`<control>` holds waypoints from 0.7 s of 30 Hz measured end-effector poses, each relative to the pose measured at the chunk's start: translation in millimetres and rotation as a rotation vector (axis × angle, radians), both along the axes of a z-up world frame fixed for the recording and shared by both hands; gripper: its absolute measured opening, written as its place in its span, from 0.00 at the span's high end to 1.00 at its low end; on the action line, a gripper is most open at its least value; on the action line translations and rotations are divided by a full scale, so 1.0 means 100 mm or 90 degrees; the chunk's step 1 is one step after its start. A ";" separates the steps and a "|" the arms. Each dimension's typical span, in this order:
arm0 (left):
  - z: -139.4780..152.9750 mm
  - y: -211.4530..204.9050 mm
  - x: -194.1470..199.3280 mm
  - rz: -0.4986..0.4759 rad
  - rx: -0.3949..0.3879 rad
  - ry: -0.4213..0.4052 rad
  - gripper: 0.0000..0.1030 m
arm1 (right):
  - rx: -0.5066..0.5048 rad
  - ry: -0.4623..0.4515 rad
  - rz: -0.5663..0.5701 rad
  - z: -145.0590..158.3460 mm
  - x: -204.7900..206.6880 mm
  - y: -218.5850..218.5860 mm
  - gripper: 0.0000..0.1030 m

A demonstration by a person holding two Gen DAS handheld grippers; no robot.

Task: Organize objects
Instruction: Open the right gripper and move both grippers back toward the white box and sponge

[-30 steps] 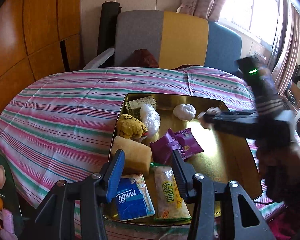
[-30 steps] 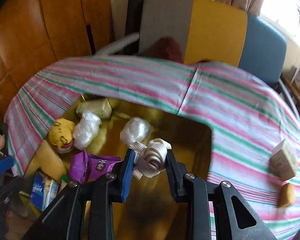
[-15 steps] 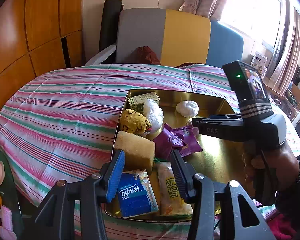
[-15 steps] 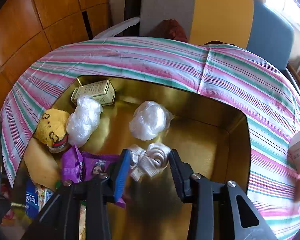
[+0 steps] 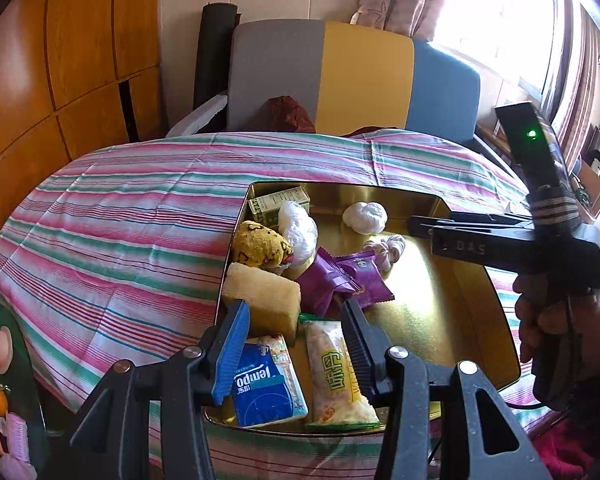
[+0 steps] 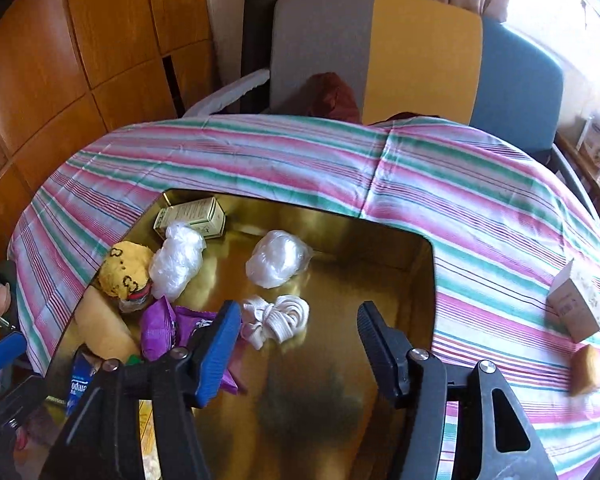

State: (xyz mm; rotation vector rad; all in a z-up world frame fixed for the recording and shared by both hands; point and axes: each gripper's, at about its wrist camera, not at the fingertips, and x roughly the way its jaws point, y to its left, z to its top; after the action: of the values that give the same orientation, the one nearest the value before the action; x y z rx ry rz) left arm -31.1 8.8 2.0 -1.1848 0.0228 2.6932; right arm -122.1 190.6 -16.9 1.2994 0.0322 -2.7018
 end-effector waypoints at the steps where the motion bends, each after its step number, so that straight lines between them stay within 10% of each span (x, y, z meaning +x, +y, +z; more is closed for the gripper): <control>1: 0.00 0.01 0.00 -0.001 -0.001 0.000 0.53 | -0.001 0.003 -0.001 0.02 0.02 0.01 0.40; 21: 0.07 0.26 0.05 -0.036 -0.021 0.008 0.53 | -0.001 0.038 -0.044 0.25 0.50 0.64 0.31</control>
State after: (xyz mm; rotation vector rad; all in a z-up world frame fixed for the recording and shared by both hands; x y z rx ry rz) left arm -25.7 34.3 9.4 -1.1573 0.1010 2.6605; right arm -72.4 254.7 8.6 1.2418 -0.0100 -2.7976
